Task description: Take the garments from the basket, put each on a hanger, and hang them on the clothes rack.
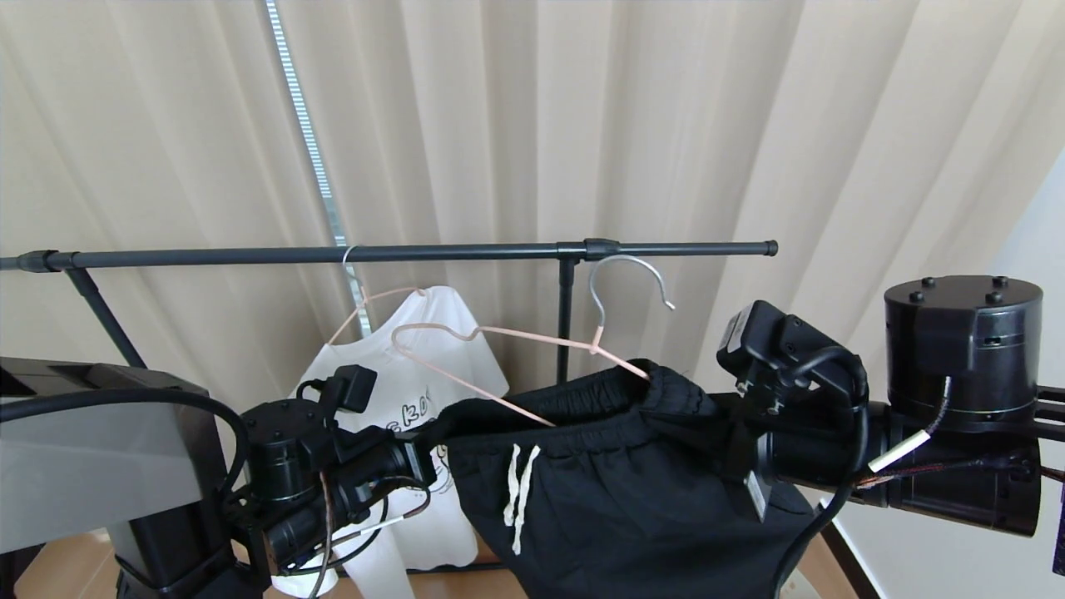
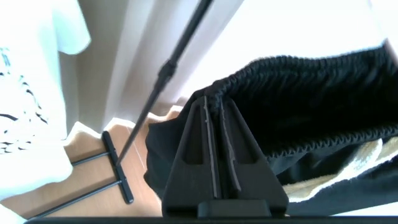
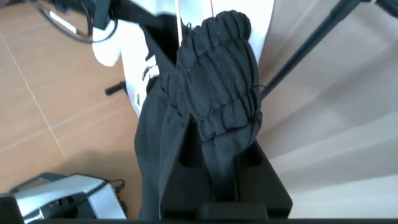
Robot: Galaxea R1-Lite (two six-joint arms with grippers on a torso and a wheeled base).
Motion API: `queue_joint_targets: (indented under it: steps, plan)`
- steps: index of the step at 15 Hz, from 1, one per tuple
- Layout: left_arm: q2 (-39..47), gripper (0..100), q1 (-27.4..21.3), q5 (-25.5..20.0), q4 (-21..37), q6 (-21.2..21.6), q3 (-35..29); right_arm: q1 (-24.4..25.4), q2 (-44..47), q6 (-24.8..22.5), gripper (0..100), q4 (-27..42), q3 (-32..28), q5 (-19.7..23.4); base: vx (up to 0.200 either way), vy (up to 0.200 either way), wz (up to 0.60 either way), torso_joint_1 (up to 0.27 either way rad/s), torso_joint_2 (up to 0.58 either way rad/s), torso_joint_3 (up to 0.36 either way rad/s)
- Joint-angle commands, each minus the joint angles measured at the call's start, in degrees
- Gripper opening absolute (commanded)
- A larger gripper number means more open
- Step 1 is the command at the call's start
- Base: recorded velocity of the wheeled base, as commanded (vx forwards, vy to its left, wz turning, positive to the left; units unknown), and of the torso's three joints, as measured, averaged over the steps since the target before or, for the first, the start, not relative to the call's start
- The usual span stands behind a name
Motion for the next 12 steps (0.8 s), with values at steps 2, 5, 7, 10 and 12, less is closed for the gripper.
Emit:
queue_joint_targets:
  steps: [2, 5, 7, 10, 12]
  plan:
    - [-0.13, 0, 1.27, -0.04, -0.06, 0.84, -0.16, -2.08, 1.32, -3.73, 0, 0.43, 0.87, -0.07, 0.0, 0.0, 0.0, 0.0, 0.0, 0.0]
    - [-0.13, 0, 1.71, -0.04, -0.06, 0.84, -0.51, -3.57, 1.67, -8.3, 0, 0.52, 2.1, -0.16, 0.0, 0.0, 0.0, 0.0, 0.0, 0.0]
    - [-0.13, 0, 2.23, -0.04, -0.06, 0.84, -0.51, -5.77, 1.67, -11.73, 0, 0.52, 2.9, -0.16, 0.0, 0.0, 0.0, 0.0, 0.0, 0.0]
    - [0.22, 0, 2.94, -0.04, -0.06, 1.55, -0.6, -7.79, 1.5, -16.82, 0, 0.52, 4.3, -0.16, 0.0, 0.0, 0.0, 0.0, 0.0, 0.0]
    - [0.31, 0, 3.73, -0.04, -0.06, 1.72, -1.04, -8.05, 1.32, -18.32, 0, 0.52, 4.74, -0.25, 0.0, 0.0, 0.0, 0.0, 0.0, 0.0]
